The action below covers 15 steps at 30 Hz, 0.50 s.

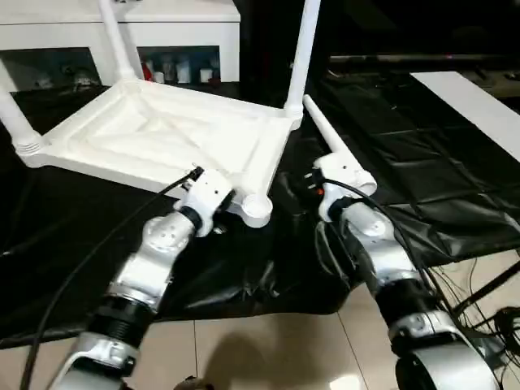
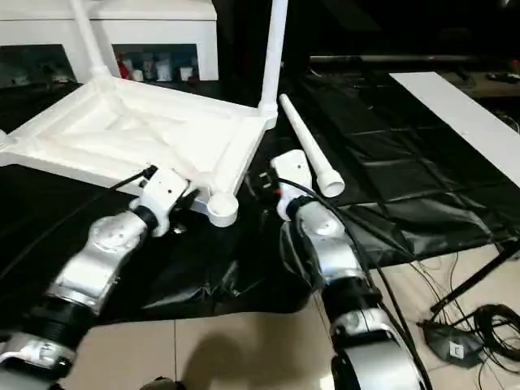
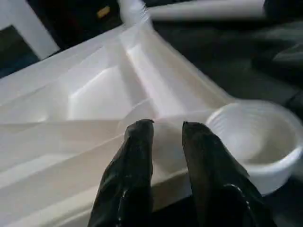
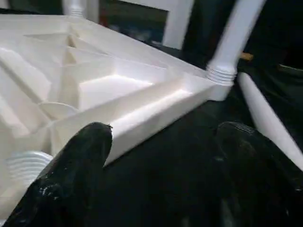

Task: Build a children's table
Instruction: Rotate table base

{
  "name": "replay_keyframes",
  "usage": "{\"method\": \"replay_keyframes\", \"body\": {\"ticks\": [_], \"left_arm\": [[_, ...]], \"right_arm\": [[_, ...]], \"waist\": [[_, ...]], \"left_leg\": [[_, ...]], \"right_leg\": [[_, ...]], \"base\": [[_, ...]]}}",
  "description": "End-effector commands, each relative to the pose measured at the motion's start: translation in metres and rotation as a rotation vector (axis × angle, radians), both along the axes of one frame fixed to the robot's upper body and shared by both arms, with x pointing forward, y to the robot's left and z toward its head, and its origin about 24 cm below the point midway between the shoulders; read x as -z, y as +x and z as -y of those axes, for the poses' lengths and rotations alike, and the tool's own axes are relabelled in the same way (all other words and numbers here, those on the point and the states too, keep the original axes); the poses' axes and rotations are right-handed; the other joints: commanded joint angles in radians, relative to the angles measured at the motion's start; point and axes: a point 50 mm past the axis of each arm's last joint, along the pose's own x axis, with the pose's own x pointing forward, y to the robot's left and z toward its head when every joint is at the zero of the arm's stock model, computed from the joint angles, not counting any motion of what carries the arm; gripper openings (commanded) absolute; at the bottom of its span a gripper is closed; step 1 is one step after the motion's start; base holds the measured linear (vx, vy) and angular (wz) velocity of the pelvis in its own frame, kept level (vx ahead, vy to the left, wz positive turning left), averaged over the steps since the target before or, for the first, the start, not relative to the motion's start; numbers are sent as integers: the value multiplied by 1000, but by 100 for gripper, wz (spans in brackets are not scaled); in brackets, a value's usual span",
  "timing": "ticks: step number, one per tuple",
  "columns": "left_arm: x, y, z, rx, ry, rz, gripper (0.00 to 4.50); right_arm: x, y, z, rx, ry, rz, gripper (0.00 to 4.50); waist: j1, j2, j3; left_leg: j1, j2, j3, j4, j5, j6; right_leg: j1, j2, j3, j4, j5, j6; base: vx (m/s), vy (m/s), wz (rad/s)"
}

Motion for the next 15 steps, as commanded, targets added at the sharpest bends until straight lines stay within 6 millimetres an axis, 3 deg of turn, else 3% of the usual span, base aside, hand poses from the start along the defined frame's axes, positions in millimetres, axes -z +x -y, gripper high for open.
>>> {"method": "replay_keyframes", "body": {"ticks": [1,5,6,10,15], "left_arm": [[-11,-3,-5,-22,-124,27,128],[-16,-9,-34,-300,-304,87,128],[-15,-13,-43,-364,-327,102,128],[-7,-33,-67,-535,-315,147,128],[-10,-37,-56,-541,-306,162,128]], "right_arm": [[-3,-1,8,57,21,-20,394],[-3,-11,6,74,73,-41,394],[-5,-14,4,72,78,-14,394],[-8,-27,6,142,76,53,394],[-7,-30,6,161,91,41,394]], "waist": [[0,19,-74],[-4,21,-69],[-7,22,-68],[-7,14,-63],[-3,16,-61]], "left_leg": [[30,16,-15,-66,-246,-10],[31,18,-14,-68,-283,-7],[34,17,-15,-69,-301,-8],[33,23,-16,-75,-316,-15],[38,23,-15,-76,-351,-21]], "right_leg": [[41,-42,28,-64,-19,-192],[41,-39,28,-72,-44,-184],[36,-40,28,-77,-86,-175],[30,-40,31,-87,-163,-132],[20,-37,33,-92,-213,-104]], "base": [[0,0,0],[0,0,0],[0,0,0],[0,0,0],[0,0,0]]}}
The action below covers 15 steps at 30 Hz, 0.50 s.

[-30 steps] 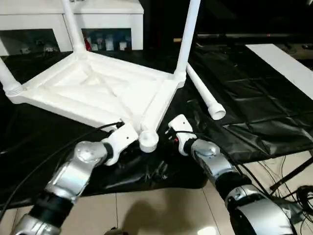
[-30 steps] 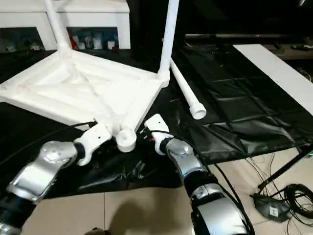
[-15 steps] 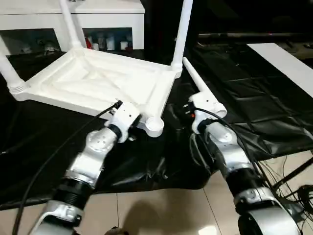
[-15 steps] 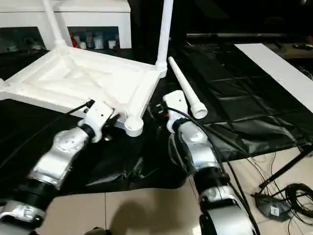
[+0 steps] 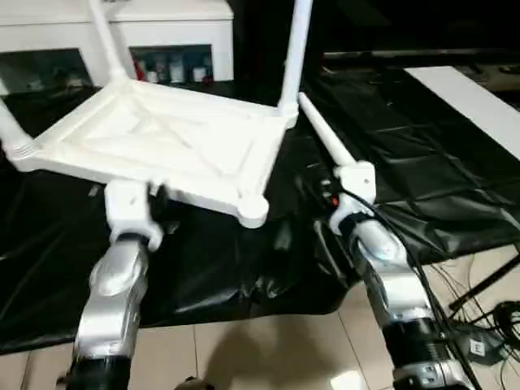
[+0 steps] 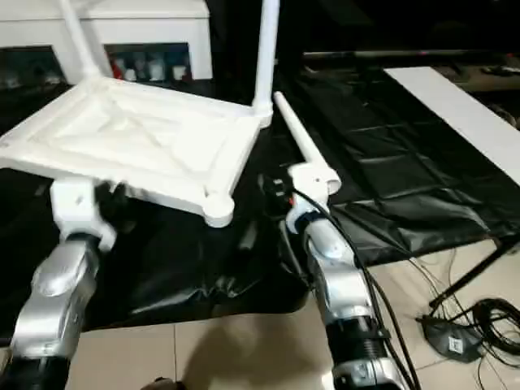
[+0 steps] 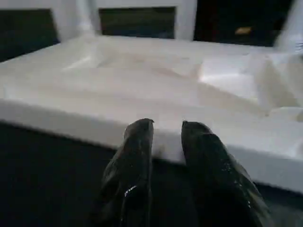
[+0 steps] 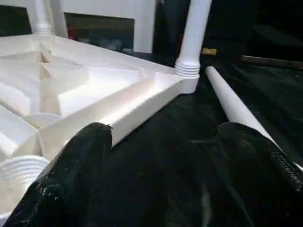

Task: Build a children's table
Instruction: Rotate table base

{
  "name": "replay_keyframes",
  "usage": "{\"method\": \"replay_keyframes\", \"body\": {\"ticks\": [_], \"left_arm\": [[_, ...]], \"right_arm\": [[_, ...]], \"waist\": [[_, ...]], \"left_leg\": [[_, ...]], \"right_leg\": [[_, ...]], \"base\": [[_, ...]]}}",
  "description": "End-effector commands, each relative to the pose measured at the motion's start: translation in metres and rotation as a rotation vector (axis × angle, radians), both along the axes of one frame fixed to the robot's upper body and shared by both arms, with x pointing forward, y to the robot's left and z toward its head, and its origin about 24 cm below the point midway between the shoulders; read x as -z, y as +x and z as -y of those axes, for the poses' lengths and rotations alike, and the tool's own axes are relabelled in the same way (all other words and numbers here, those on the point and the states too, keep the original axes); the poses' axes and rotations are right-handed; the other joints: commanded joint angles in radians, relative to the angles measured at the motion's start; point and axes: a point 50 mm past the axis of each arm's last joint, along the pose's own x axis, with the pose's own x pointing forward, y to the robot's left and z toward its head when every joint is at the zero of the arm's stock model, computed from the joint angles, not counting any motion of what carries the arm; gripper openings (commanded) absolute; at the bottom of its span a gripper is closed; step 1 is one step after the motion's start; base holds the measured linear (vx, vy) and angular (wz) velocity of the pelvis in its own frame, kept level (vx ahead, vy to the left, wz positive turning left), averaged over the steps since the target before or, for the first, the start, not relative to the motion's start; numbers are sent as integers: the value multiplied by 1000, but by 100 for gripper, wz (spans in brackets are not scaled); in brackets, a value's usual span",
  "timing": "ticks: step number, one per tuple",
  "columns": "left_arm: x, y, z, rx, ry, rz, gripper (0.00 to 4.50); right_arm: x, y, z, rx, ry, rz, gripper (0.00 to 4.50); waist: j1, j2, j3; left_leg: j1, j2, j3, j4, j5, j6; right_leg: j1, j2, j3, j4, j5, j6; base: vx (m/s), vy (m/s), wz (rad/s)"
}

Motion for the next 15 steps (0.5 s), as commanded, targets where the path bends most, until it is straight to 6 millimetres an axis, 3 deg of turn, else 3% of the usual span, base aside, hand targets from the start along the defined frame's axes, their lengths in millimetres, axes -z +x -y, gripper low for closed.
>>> {"method": "replay_keyframes", "body": {"ticks": [1,4,5,6,7,8,9,10,11,12,13,14,15], "left_arm": [[-13,4,14,11,14,54,128],[-12,5,19,13,26,46,128],[-12,7,24,10,40,33,128],[-12,7,26,8,44,34,128],[-13,8,27,5,44,37,128],[-13,8,27,4,44,36,128],[-13,9,27,2,44,35,128],[-15,9,29,-2,67,48,128],[-15,9,29,-6,53,45,128],[-14,10,29,-16,33,30,128],[-14,10,28,-18,31,29,128],[-14,11,28,-26,13,26,128],[-14,11,28,-25,7,27,128]], "right_arm": [[-4,0,0,1,-21,12,394],[-5,-1,-2,-17,-46,20,394],[-7,0,-6,-45,-68,27,394],[-9,0,-7,-47,-73,29,394],[-9,0,-7,-48,-70,29,394],[-10,0,-7,-50,-66,28,394],[-10,0,-7,-54,-61,26,394],[-8,1,-7,-42,-72,15,394],[-7,1,-6,-36,-67,9,394],[-7,1,-6,-29,-68,2,394],[-6,1,-6,-27,-60,-3,394],[-4,0,-5,-15,1,-37,394],[-3,0,-5,-15,24,-50,394]], "waist": [[-5,8,-61],[-8,10,-61],[-9,5,-59],[-17,20,-64],[-37,45,-70],[-49,48,-65],[-61,59,-65],[-87,64,-61],[-91,54,-62],[-81,43,-57],[-73,30,-53],[-56,-14,-57],[-11,-25,-56]], "left_leg": [[37,23,-15,-73,-365,-24],[35,22,-22,-77,-363,-43],[10,15,-46,-92,-362,-32],[2,21,-80,-104,-378,-23],[19,54,-133,-115,-420,-8],[15,64,-166,-127,-440,18],[22,76,-198,-136,-452,46],[39,84,-279,-149,-437,168],[36,63,-296,-149,-421,198],[1,-5,-297,-142,-375,229],[-30,-53,-278,-121,-364,211],[-2,-87,-168,22,-322,141],[-29,-102,-83,140,-183,109]], "right_leg": [[18,-39,33,-92,-233,-100],[20,-32,28,-88,-234,-85],[41,-34,1,-74,-206,-91],[54,-27,-30,-63,-127,-104],[53,-7,-54,-45,-41,-150],[53,0,-68,-29,-26,-180],[48,9,-78,-6,-37,-211],[30,19,-79,47,-155,-283],[31,19,-70,50,-162,-310],[54,2,-53,15,-163,-385],[70,-21,-39,-22,-174,-422],[64,-83,1,-132,-258,-465],[96,-119,19,-151,-361,-339]], "base": [[0,0,0],[0,0,0],[0,0,0],[-10,-28,18],[-4,-61,41],[-4,-61,41],[8,-109,41],[-7,-146,35],[-7,-146,35],[-38,-175,43],[-56,-207,32],[-56,-207,32],[-43,-199,8]]}}
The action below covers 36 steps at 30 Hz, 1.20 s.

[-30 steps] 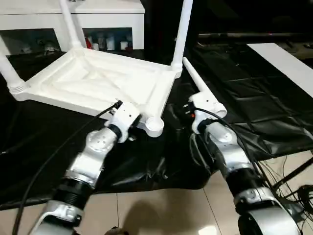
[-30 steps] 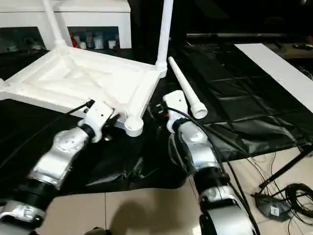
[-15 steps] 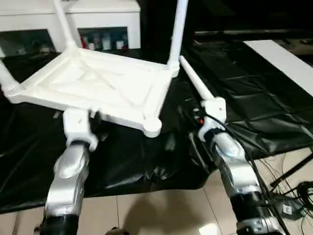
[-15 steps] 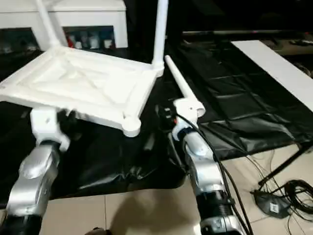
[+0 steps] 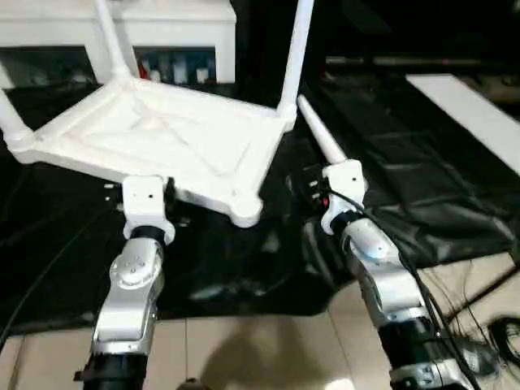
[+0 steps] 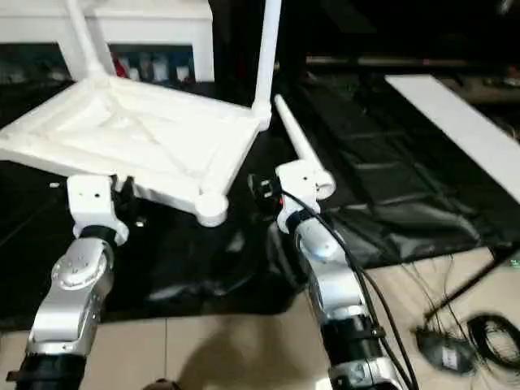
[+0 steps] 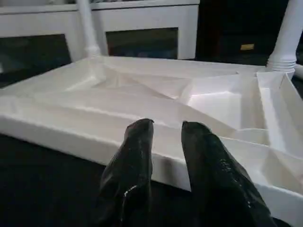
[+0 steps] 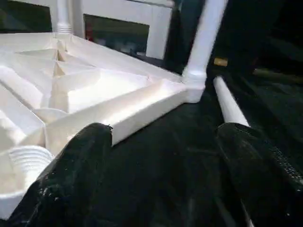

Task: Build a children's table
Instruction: Rotate table base

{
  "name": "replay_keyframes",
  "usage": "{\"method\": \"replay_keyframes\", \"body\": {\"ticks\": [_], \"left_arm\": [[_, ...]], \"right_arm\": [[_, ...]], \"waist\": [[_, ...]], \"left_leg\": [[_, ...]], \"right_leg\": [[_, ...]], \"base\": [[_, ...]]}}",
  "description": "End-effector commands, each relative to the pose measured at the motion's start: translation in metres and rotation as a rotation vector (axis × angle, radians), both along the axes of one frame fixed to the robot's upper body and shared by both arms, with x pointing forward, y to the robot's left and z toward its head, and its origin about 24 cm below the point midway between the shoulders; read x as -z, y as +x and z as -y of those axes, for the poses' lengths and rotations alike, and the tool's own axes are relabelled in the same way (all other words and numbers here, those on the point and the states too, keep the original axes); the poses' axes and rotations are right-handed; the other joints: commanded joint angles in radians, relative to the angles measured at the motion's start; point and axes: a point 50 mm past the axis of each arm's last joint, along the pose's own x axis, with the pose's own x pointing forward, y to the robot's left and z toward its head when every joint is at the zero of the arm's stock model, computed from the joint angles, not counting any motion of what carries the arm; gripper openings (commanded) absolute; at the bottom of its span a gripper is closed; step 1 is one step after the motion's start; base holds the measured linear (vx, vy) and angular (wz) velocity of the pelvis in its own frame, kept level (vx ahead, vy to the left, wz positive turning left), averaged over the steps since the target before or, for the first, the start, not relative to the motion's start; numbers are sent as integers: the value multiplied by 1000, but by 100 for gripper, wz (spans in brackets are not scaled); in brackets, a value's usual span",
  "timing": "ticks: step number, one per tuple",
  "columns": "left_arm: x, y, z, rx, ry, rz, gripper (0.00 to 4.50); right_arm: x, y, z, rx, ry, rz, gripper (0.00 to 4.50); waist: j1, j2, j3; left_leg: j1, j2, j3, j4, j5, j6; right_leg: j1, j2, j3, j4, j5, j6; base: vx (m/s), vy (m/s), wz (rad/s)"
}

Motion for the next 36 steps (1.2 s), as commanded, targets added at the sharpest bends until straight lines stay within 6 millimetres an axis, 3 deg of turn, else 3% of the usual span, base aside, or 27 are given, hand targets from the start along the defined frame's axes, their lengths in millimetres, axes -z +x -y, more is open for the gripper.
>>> {"method": "replay_keyframes", "body": {"ticks": [1,2,5,6,7,8,10,13,16,17,18,19,21,23,24,25,26,27,28,29,30,31,32,33,34,35,36], "left_arm": [[-3,3,1,2,-10,1,128],[-6,4,3,35,19,3,128],[-9,4,5,49,7,16,128],[-10,5,6,53,5,21,128],[-11,4,5,50,5,29,128],[-12,5,5,46,1,33,128],[-11,5,5,43,-6,31,128],[-11,7,5,40,-29,23,128],[-10,6,6,44,-36,14,148],[-9,6,7,47,-45,8,158],[-9,5,7,49,-53,7,158],[-9,4,7,48,-55,7,161],[-9,2,5,43,-46,9,175],[-8,0,2,31,-45,7,204],[-8,0,2,31,-45,7,204],[-8,-1,1,26,-48,6,206],[-7,-1,0,22,-51,4,213],[-7,-2,0,16,-54,2,231],[-6,-3,-1,14,-55,2,241],[-6,-3,0,11,-56,-1,241],[-6,-3,0,11,-56,-1,245],[-6,-3,0,8,-54,-2,261],[-6,-3,0,8,-55,-2,261],[-5,-3,1,9,-58,-2,276],[-5,-3,1,10,-58,-1,284],[-5,-3,1,12,-59,-2,284],[-5,-3,1,12,-58,-3,288]], "right_arm": [[0,-1,2,12,70,-34,394],[3,-4,1,-16,143,-88,394],[5,-5,-2,-38,120,-103,394],[5,-5,-3,-46,105,-102,394],[3,-5,-5,-57,86,-88,394],[3,-4,-7,-68,72,-78,394],[2,-5,-10,-82,66,-75,394],[0,-5,-15,-101,112,-93,394],[0,-6,-14,-97,127,-98,411],[0,-5,-12,-85,144,-104,421],[0,-4,-11,-77,156,-107,421],[0,-3,-10,-74,160,-109,430],[-1,-1,-12,-83,157,-105,440],[-2,0,-15,-97,149,-104,450],[-2,0,-15,-97,149,-104,450],[-2,0,-16,-101,138,-103,450],[-2,1,-17,-108,121,-99,450],[-3,1,-18,-115,113,-97,450],[-3,2,-18,-116,111,-97,450],[-5,3,-18,-120,108,-92,450],[-5,3,-18,-120,108,-92,450],[-5,4,-18,-120,90,-90,450],[-6,4,-18,-123,84,-85,450],[-7,5,-17,-135,67,-70,450],[-7,5,-17,-142,61,-65,450],[-8,5,-17,-144,56,-60,450],[-8,6,-17,-145,52,-57,450]], "waist": [[35,-25,-43],[52,-15,-47],[45,22,-75],[40,26,-78],[38,22,-73],[45,20,-68],[57,26,-54],[40,41,-35],[17,53,-22],[9,53,-21],[8,32,-25],[31,11,-36],[73,7,-48],[73,25,-66],[49,38,-78],[-7,42,-98],[-27,29,-109],[-25,29,-93],[-23,3,-83],[-18,-6,-77],[-20,-49,-70],[44,-60,-75],[44,-60,-73],[52,-54,-82],[46,-50,-78],[30,-53,-69],[20,-21,-52]], "left_leg": [[-9,-26,85,19,-93,31],[12,-4,82,-31,-99,48],[55,85,50,-102,-36,102],[75,132,38,-111,-50,139],[67,130,44,-111,-61,141],[54,91,75,-101,-100,109],[70,54,107,-104,-193,32],[143,94,92,-145,-449,-4],[186,139,61,-185,-682,-9],[183,148,55,-205,-744,-20],[176,115,73,-189,-688,-28],[124,48,116,-139,-430,4],[67,22,116,-71,-131,81],[65,42,109,-114,-31,86],[127,93,69,-141,2,119],[280,210,-42,-147,139,265],[321,238,-73,-133,267,349],[314,218,-25,-104,448,411],[275,173,85,-116,399,281],[255,137,141,-126,294,226],[235,42,221,-124,-24,147],[115,-52,173,-18,-247,161],[88,-28,136,33,-224,127],[36,-4,91,72,-138,46],[11,6,76,85,-109,10],[4,16,68,75,-67,-34],[39,38,69,2,-25,-26]], "right_leg": [[62,-173,135,-187,-334,-72],[70,-168,136,-178,-333,68],[56,-111,87,-134,-17,121],[43,-131,91,-117,66,89],[44,-140,95,-115,85,70],[52,-146,97,-133,57,45],[62,-121,78,-180,-295,105],[54,-102,42,-213,-530,125],[64,-99,27,-190,-508,71],[75,-106,42,-161,-454,40],[84,-130,63,-185,-478,16],[134,-165,100,-221,-566,15],[164,-192,132,-234,-626,29],[160,-119,72,-199,-366,23],[118,-71,38,-143,-156,30],[-28,-68,23,-17,-70,42],[-80,-79,31,23,-95,65],[-138,-95,61,54,-74,110],[-141,-84,58,46,52,93],[-129,-74,48,19,128,48],[-75,-67,72,-61,174,-76],[80,-199,212,-161,-87,-159],[105,-260,250,-180,-156,-250],[145,-261,240,-154,-115,-351],[149,-261,229,-145,-73,-378],[129,-238,181,-148,-50,-384],[77,-198,116,-168,-174,-328]], "base": [[-17,-177,1],[-17,-177,1],[-20,-142,6],[-12,-84,3],[0,0,0],[0,0,0],[0,0,0],[0,0,0],[17,11,-3],[51,32,-10],[88,15,-9],[125,1,-4],[126,7,-2],[125,34,-3],[186,37,0],[210,-4,-7],[210,-4,-7],[133,3,-21],[-3,52,-37],[-3,52,-37],[10,-17,-48],[127,-74,-24],[127,-74,-24],[122,-44,-9],[85,-17,-15],[85,-17,-15],[71,7,-8]]}}
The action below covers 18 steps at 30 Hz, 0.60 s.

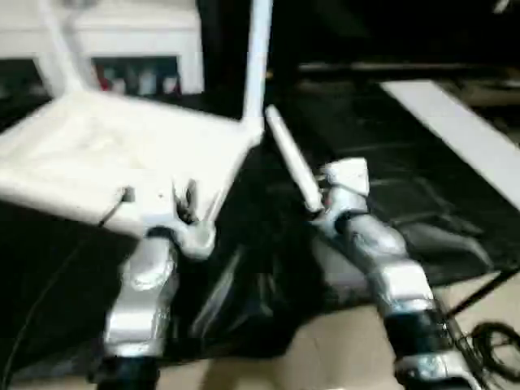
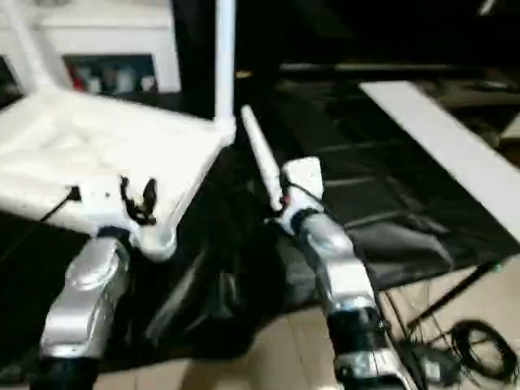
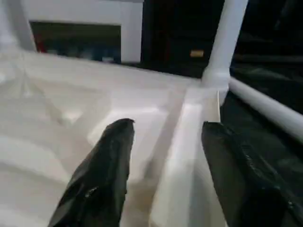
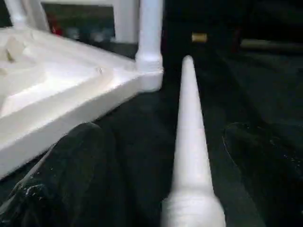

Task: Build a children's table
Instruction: Rotate table base

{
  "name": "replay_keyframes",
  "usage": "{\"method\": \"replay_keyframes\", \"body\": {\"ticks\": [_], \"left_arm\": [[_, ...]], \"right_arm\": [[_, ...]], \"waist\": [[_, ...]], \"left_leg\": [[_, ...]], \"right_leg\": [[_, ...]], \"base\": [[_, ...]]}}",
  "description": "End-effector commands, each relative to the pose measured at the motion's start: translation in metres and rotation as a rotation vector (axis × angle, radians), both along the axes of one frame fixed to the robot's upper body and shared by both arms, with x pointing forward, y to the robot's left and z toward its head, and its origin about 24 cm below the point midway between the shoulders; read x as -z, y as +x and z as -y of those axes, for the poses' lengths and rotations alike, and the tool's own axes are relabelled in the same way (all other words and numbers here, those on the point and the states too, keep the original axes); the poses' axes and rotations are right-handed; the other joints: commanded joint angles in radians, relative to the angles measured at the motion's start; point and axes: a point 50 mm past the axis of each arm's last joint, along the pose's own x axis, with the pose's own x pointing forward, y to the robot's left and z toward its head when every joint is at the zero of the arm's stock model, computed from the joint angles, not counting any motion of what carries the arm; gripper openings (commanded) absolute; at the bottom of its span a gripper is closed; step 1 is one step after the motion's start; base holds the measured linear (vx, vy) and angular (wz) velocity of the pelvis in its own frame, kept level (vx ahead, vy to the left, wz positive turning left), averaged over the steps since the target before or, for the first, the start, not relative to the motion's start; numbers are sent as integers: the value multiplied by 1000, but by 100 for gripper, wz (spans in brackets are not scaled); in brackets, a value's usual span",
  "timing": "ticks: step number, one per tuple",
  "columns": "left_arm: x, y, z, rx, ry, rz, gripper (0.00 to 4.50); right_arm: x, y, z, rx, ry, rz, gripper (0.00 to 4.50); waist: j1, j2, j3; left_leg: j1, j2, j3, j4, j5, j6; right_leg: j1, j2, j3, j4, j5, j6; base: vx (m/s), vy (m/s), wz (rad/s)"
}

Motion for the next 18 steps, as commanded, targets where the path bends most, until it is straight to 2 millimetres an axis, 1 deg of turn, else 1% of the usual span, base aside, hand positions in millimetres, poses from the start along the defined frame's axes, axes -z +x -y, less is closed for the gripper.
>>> {"method": "replay_keyframes", "body": {"ticks": [1,2,3,4,5,6,7,8,9,10,11,12,13,14,15,16,17,18], "left_arm": [[-2,-1,-9,-29,6,2,307],[-2,-1,-9,-29,6,2,319],[-2,-1,-9,-33,7,1,324],[-1,-2,-11,-40,7,-1,329],[-1,-2,-11,-45,8,-2,338],[-1,-2,-12,-49,10,-4,352],[-1,-2,-13,-53,13,-6,364],[0,-3,-14,-57,15,-7,370],[0,-3,-14,-59,16,-8,375],[0,-3,-15,-61,17,-9,384],[0,-4,-16,-63,17,-10,397],[0,-4,-16,-64,18,-10,397],[0,-5,-17,-68,19,-10,407],[0,-5,-18,-70,20,-10,413],[0,-6,-19,-72,21,-9,413],[0,-6,-19,-76,26,-10,429],[0,-6,-19,-77,32,-10,441],[0,-6,-19,-77,34,-9,441]], "right_arm": [[-7,2,-11,-48,2,26,450],[-7,2,-11,-48,2,26,450],[-8,4,-10,-44,-11,27,450],[-8,6,-9,-38,-19,21,450],[-8,7,-8,-35,-19,17,450],[-8,8,-8,-34,-26,16,450],[-8,10,-7,-32,-37,15,450],[-9,11,-6,-30,-31,11,450],[-9,12,-5,-29,-26,8,450],[-10,13,-5,-31,-16,4,450],[-10,14,-5,-37,-9,4,450],[-11,14,-5,-39,-10,6,450],[-12,15,-6,-47,-7,5,450],[-12,17,-7,-46,-26,8,450],[-13,18,-7,-45,-40,9,450],[-13,18,-9,-58,-57,15,450],[-14,18,-11,-77,-106,38,450],[-14,18,-12,-88,-144,55,450]], "waist": [[1,36,-36],[-13,58,-21],[-47,66,-51],[-50,66,-40],[-63,66,-48],[-67,55,-43],[-62,32,-44],[-28,5,-61],[-9,9,-70],[7,2,-69],[12,-4,-71],[15,2,-73],[0,12,-81],[-9,14,-82],[-34,19,-87],[-53,24,-86],[-58,16,-85],[-55,9,-82]], "left_leg": [[-3,58,3,-139,110,33],[-5,75,-7,-180,-48,23],[63,122,-55,-208,-249,28],[92,137,-65,-219,-345,38],[121,148,-79,-230,-388,55],[129,139,-75,-226,-321,119],[105,105,-35,-208,-252,167],[7,30,25,-155,-100,173],[-5,24,29,-139,-27,175],[-38,27,24,-117,70,172],[-39,30,25,-120,100,166],[-34,34,24,-129,127,160],[21,46,18,-158,229,171],[47,54,6,-162,272,202],[110,82,-40,-161,388,313],[179,120,-80,-154,429,430],[193,134,-93,-152,433,469],[191,133,-91,-146,429,485]], "right_leg": [[79,-86,0,-140,-379,-265],[68,-35,-26,-104,-420,-193],[47,-5,-32,-51,-323,-127],[24,-13,-26,-40,-270,-130],[11,-22,-24,-18,-146,-140],[0,-31,-18,-19,-70,-132],[24,-63,7,-58,-21,-166],[137,-100,59,-97,1,-205],[155,-116,71,-111,-22,-223],[175,-126,81,-125,-89,-229],[174,-115,76,-124,-107,-227],[169,-98,65,-115,-99,-225],[132,-37,21,-72,35,-222],[115,-24,9,-56,77,-220],[63,-11,-11,-17,105,-199],[-13,-25,-15,4,25,-159],[-31,-37,-5,10,-2,-134],[-33,-51,9,8,4,-122]], "base": [[0,0,0],[94,72,-18],[138,75,-12],[188,83,-12],[126,20,5],[101,2,3],[98,-18,0],[98,-18,0],[75,-22,-1],[0,0,0],[82,-27,1],[106,-27,3],[196,-37,4],[142,-19,4],[143,-27,1],[97,-40,1],[97,-40,1],[89,-46,2]]}}
